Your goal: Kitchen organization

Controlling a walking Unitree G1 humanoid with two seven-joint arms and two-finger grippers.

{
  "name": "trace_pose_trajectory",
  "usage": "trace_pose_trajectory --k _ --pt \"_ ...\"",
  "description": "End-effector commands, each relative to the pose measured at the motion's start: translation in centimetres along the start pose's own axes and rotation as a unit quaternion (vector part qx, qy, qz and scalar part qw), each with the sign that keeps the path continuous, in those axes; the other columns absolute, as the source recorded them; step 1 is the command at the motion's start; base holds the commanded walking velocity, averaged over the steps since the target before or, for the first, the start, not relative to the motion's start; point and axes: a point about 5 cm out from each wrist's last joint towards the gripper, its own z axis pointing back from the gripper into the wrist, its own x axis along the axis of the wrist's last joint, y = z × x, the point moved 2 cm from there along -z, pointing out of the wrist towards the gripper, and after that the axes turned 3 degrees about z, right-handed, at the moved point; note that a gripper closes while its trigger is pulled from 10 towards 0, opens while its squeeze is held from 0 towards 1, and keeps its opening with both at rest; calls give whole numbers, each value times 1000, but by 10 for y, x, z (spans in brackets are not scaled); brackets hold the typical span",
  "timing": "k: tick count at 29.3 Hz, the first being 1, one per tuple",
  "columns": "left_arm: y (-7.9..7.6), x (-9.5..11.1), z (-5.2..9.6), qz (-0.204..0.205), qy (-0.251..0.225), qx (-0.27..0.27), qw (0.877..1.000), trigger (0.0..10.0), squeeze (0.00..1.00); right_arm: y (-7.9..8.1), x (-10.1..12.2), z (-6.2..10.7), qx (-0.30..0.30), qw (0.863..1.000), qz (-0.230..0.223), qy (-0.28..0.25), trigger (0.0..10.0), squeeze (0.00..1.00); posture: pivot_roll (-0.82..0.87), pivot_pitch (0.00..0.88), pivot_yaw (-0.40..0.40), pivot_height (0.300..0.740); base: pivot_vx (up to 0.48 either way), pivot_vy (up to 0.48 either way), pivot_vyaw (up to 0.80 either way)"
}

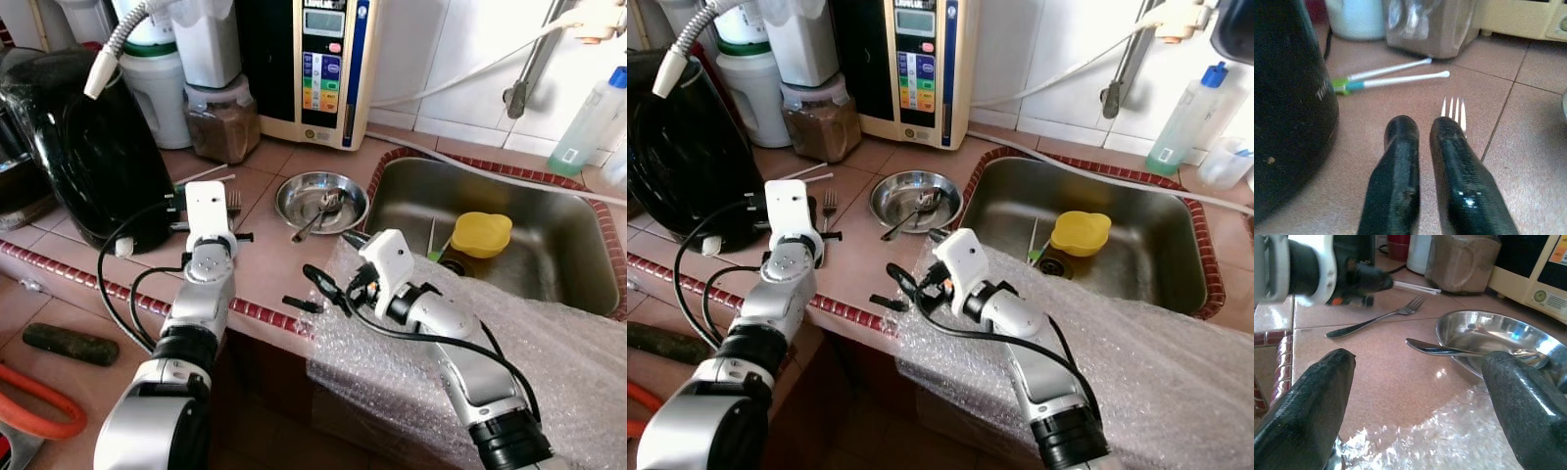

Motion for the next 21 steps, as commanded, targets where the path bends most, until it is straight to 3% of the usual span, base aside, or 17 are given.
trace_pose_trajectory --k 1,21 --pt "-2 11 -4 11 0 -11 1000 10000 1000 -1 2 0 0 1000 6 -3 10000 0 -42 0 18 740 0 0 0" --pt "-6 11 -11 20 51 -34 998 10000 1000 2 0 1 -3 1000 1 -2 10000 0 -44 0 39 740 0 0 0"
